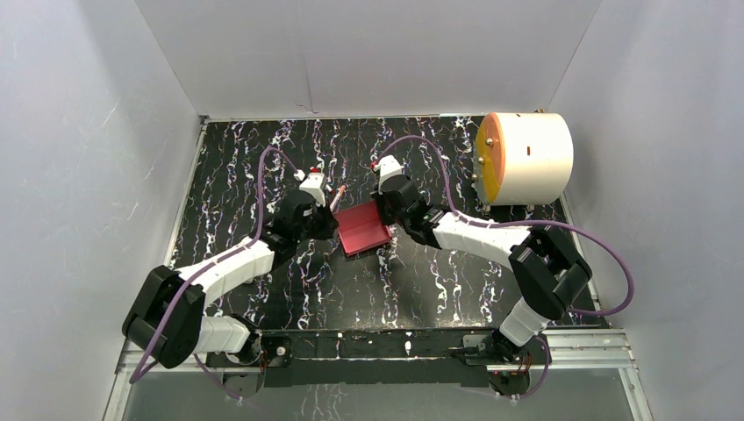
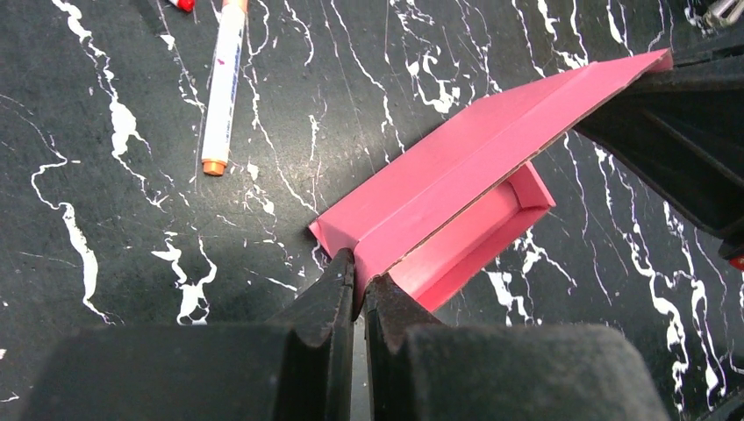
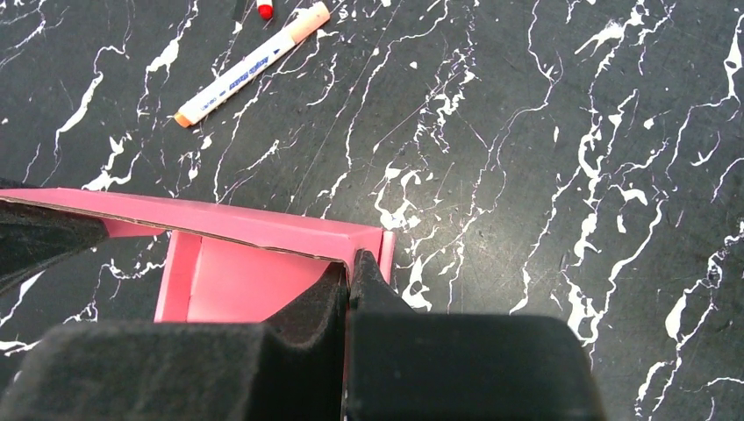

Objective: Fold the paper box

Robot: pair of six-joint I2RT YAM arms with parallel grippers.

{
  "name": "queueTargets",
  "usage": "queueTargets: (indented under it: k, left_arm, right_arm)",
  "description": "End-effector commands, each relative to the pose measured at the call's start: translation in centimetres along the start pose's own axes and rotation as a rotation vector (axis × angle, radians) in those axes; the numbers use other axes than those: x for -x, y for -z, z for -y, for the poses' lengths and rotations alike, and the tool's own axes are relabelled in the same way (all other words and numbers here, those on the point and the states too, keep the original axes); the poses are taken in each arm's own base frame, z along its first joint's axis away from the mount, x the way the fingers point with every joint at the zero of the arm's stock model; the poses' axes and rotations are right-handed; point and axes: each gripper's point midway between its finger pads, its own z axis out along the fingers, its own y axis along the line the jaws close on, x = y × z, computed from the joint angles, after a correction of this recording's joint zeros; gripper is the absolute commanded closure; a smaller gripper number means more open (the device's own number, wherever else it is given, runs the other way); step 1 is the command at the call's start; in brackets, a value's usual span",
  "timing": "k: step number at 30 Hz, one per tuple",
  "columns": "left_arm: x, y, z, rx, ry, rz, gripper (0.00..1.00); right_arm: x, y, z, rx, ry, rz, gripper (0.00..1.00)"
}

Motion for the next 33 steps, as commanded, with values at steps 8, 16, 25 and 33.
queueTargets:
  k: [8, 16, 25, 33]
  left_arm:
    - [1.8, -0.2, 1.4, 0.045, 0.082, 0.162, 0.97]
    - [0.8, -0.1, 1.3, 0.086, 0.087, 0.194, 0.96]
    - [-1.1, 0.4, 1.4, 0.110, 0.098, 0.212, 0.96]
    - [-2.4, 1.9, 0.7, 0.092, 0.091, 0.276, 0.96]
  right_arm:
    - [0.1, 1.0, -1.1, 0.002, -0.130, 0.102, 0.97]
    - [-1.1, 1.7, -1.6, -0.022, -0.170, 0.119, 0.96]
    - [-2.5, 2.6, -2.4, -0.075, -0.200, 0.149, 0.94]
    - [-4.3, 3.7, -3.1, -0.084, -0.227, 0.159, 0.92]
